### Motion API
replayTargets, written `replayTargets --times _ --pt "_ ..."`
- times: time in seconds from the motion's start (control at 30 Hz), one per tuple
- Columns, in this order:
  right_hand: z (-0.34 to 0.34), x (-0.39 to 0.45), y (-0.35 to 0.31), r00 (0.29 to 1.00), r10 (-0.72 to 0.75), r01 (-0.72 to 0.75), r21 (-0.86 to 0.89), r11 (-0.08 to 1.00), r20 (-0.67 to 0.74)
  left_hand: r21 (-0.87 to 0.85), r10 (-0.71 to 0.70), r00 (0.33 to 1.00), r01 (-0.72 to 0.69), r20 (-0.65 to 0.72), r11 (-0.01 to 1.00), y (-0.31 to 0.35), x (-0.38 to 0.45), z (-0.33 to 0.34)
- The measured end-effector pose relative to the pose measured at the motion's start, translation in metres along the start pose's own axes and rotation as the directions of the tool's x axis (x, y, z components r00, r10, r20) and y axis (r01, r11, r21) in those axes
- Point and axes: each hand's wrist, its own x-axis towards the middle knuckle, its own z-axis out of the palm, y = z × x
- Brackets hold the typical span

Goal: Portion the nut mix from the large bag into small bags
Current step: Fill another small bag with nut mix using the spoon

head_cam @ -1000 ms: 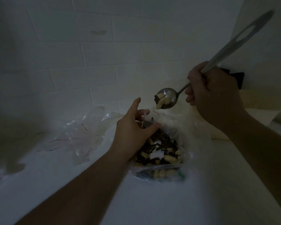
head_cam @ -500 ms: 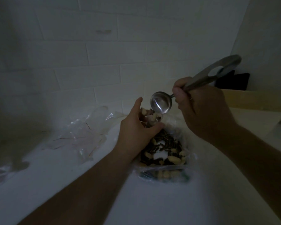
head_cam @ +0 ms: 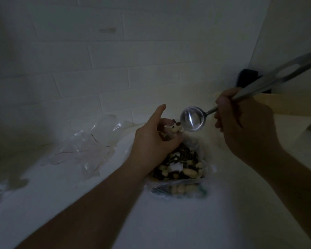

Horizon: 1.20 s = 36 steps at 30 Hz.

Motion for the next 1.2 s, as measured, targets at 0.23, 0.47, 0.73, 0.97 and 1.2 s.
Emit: replayTargets --times 0.23,0.47,0.73,0.97,1.2 --pt "0.0 -0.009 0.006 0.999 0.031 -0.033 0.064 0.997 0.039 0.23 0.175 0.969 -0.213 0.173 0.95 0.001 -0.002 0.0" --pt "0.002 -0.009 0.003 0.997 0.077 -0.078 0.163 0.984 0.013 0.219 0.123 0.981 -0.154 0.15 0.963 0.001 -0.001 -0.001" --pt "0.004 -0.022 0.016 0.991 -0.056 0.052 0.04 0.998 0.124 -0.08 -0.09 0.996 0.089 -0.015 0.993 0.003 0.003 -0.014" --pt "0.008 -0.034 0.048 0.827 -0.365 0.393 0.025 0.919 0.427 -0.27 -0.118 0.99 0.134 0.077 0.954 0.003 -0.001 -0.014" --pt "0.014 -0.034 0.075 0.669 -0.421 0.598 -0.107 0.794 0.612 -0.123 -0.136 0.977 0.157 0.165 0.98 -0.001 0.001 -0.015"
